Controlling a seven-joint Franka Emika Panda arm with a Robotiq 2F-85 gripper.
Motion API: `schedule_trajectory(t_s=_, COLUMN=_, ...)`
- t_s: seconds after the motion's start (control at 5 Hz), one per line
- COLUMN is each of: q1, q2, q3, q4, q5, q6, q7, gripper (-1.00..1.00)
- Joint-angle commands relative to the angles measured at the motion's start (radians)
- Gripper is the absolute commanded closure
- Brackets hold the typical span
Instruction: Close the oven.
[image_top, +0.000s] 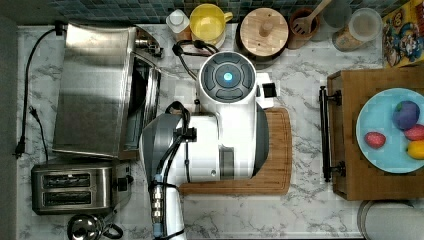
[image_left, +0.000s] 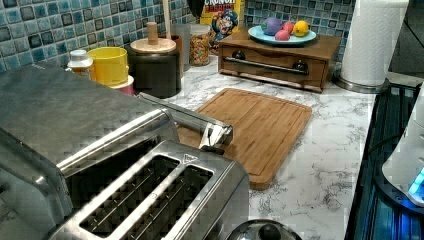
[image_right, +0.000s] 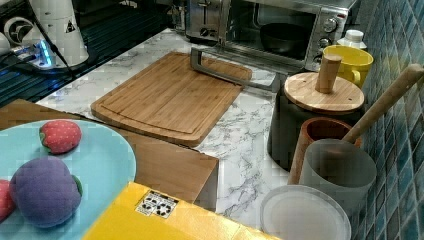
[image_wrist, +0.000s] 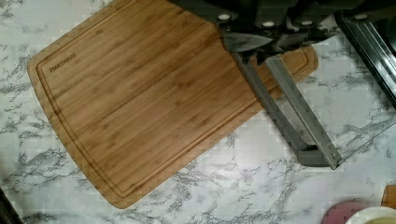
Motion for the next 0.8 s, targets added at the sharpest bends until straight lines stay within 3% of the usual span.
schedule_trajectory(t_s=0.2, q1=-0.017, q2=0.044, q3=-0.015, q4=0.015, q5=0.019, q6=-0.036, q7=-0.105, gripper=1.0)
schedule_trajectory(t_s=0.6, q1=-0.096, q2=0.004, q3=-0.09, q4=-0.199, q5=0.208, q6=0.108, q7=-0.418, gripper=1.0)
schedule_trajectory(t_s=0.8, q1=-0.158, q2=-0.029, q3=-0.073, q4=-0.293, q5=0.309, q6=0.193, q7=-0.535, gripper=1.0)
